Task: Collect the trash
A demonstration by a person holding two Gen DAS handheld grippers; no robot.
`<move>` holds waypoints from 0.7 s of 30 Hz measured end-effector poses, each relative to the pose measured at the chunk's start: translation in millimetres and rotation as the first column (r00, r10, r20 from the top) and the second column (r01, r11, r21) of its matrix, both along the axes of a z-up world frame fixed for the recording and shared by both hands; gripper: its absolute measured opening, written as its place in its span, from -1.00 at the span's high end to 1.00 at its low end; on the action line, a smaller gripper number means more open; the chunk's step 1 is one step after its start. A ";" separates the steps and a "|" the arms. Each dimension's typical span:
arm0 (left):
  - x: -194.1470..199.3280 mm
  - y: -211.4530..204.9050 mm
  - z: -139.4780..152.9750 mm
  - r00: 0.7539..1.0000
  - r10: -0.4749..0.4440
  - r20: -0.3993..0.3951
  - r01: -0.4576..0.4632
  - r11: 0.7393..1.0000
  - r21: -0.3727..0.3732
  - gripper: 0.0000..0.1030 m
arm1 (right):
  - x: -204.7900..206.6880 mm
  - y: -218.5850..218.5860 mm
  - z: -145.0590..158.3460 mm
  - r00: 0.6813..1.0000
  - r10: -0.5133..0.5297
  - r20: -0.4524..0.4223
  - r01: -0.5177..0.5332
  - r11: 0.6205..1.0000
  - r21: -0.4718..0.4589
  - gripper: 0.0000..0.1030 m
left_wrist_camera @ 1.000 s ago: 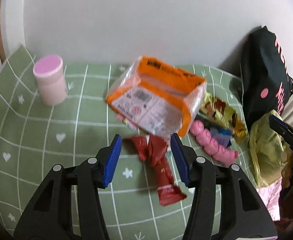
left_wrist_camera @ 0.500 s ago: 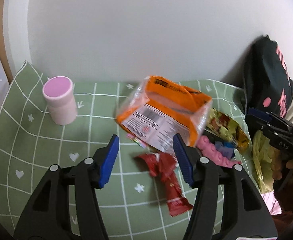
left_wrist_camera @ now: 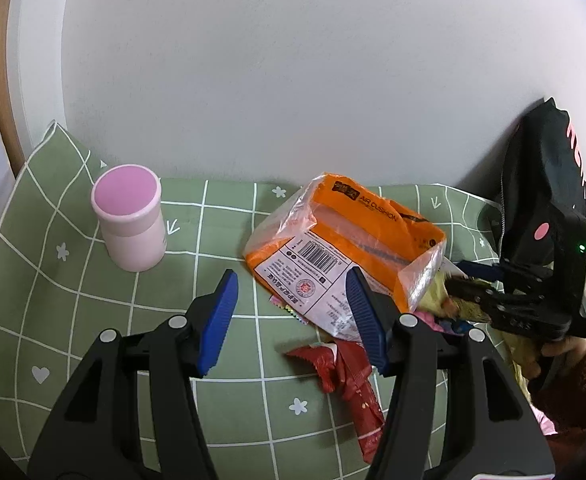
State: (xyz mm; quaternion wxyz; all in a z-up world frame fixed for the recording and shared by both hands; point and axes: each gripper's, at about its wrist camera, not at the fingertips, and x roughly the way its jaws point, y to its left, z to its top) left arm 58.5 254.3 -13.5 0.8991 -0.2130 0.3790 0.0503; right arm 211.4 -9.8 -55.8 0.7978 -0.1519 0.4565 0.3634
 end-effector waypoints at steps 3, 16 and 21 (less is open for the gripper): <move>0.0 -2.4 3.7 1.000 -0.018 0.006 0.018 1.000 0.014 -0.04 | -3.8 -9.8 3.1 1.000 -0.010 -0.001 0.010 1.000 0.008 0.50; 20.1 -45.5 15.0 0.972 -0.229 0.046 0.230 0.973 0.002 -0.04 | -17.2 -71.3 33.8 0.982 -0.180 0.052 0.175 0.980 0.093 0.89; 30.3 -88.1 19.7 0.912 -0.405 0.059 0.406 0.914 -0.002 -0.04 | -14.2 -83.9 39.2 0.974 -0.219 0.063 0.212 0.973 0.096 0.89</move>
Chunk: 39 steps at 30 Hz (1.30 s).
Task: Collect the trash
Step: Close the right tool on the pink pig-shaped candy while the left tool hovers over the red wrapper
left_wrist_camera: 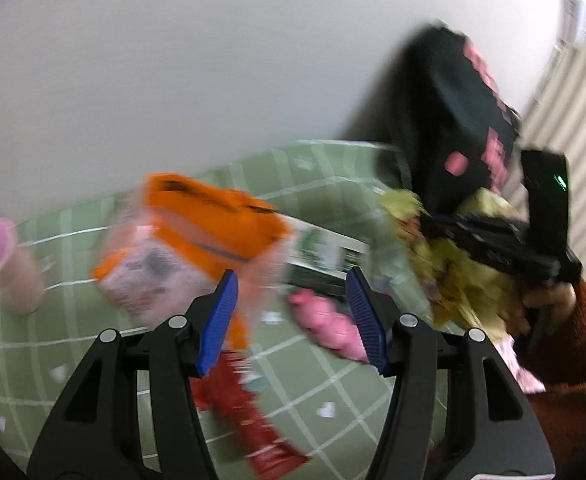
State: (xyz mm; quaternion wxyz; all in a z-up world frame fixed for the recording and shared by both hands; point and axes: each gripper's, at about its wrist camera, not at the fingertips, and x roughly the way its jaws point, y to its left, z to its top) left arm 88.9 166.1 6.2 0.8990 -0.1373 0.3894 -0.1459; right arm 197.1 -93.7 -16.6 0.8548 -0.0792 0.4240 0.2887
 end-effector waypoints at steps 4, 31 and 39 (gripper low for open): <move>0.9 -24.2 -5.7 0.996 -0.083 -0.022 0.084 0.995 0.049 -0.04 | -2.1 1.7 -8.3 1.000 0.013 -0.029 -0.013 1.000 -0.003 0.88; -71.9 47.9 -50.2 0.965 0.221 -0.141 -0.201 0.969 0.145 -0.04 | -85.2 38.7 -46.2 0.973 0.177 -0.150 -0.172 0.984 0.044 0.17; -88.6 50.5 -34.3 0.965 0.243 -0.094 -0.239 0.970 0.054 -0.04 | -55.7 25.7 -47.0 0.993 0.050 -0.110 -0.045 0.998 0.051 0.22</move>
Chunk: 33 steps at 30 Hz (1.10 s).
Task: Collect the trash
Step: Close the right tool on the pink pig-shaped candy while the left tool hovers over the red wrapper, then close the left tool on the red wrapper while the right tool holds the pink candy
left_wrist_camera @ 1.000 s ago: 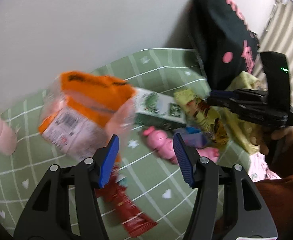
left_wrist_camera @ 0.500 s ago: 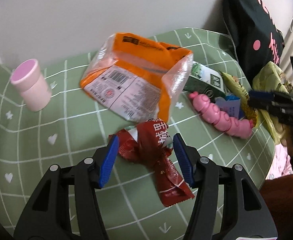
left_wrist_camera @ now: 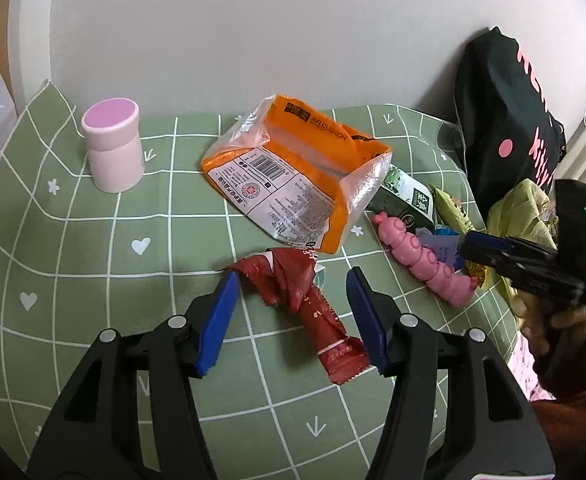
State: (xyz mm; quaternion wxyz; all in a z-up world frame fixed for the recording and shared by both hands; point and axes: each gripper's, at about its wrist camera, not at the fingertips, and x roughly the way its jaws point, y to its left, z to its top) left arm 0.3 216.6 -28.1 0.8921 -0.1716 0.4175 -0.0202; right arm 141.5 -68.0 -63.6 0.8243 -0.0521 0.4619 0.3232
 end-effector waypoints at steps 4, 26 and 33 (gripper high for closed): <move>-1.3 -3.4 -2.1 1.000 -0.003 -0.011 0.003 1.000 0.009 -0.04 | 5.2 14.4 -11.4 0.999 0.030 -0.030 -0.031 0.999 -0.017 0.59; 35.7 -13.2 -16.4 0.996 -0.066 -0.057 0.068 0.997 0.041 -0.11 | -46.3 -6.1 76.0 0.984 0.047 0.174 -0.058 0.997 0.056 0.93; 33.8 -29.3 -24.1 0.988 -0.130 -0.081 0.134 0.990 0.042 -0.11 | -40.1 -23.0 81.2 0.984 -0.011 0.177 -0.006 0.996 0.093 0.93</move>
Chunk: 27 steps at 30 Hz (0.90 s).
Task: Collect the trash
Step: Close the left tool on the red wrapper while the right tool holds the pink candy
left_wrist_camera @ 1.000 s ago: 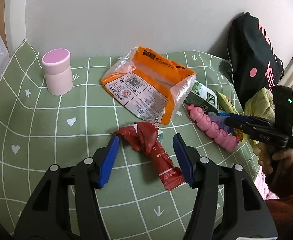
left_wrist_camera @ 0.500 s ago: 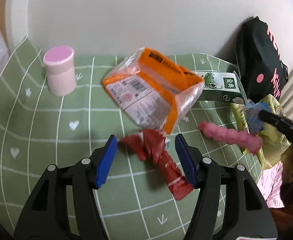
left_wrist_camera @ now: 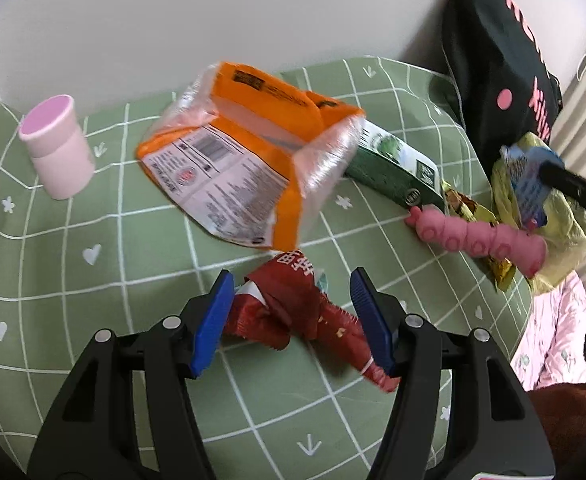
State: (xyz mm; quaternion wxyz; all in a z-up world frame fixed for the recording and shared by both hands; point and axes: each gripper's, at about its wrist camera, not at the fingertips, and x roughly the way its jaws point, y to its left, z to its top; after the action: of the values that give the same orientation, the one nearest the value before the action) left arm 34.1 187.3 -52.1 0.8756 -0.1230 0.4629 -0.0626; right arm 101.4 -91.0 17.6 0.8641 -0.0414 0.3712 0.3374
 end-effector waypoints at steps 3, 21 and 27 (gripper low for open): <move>-0.4 -2.8 0.9 1.000 -0.005 0.001 0.005 1.000 -0.004 -0.11 | 8.7 -7.6 19.1 1.000 -0.001 -0.007 0.002 0.990 0.139 0.93; -2.6 -13.3 -4.1 0.999 -0.019 -0.048 0.020 1.000 0.007 -0.10 | 15.9 11.8 -30.1 0.998 0.028 -0.063 -0.031 0.998 -0.046 0.93; -3.7 -15.4 6.3 1.000 0.017 -0.023 -0.017 1.000 0.004 0.22 | 17.1 4.1 -28.1 0.999 -0.006 -0.047 0.003 0.998 -0.056 0.93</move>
State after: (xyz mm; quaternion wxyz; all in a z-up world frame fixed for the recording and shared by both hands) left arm 30.4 171.9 -45.8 0.8711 -0.1258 0.4718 -0.0528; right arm 118.5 -87.0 -10.5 0.8544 -0.0566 0.4008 0.3259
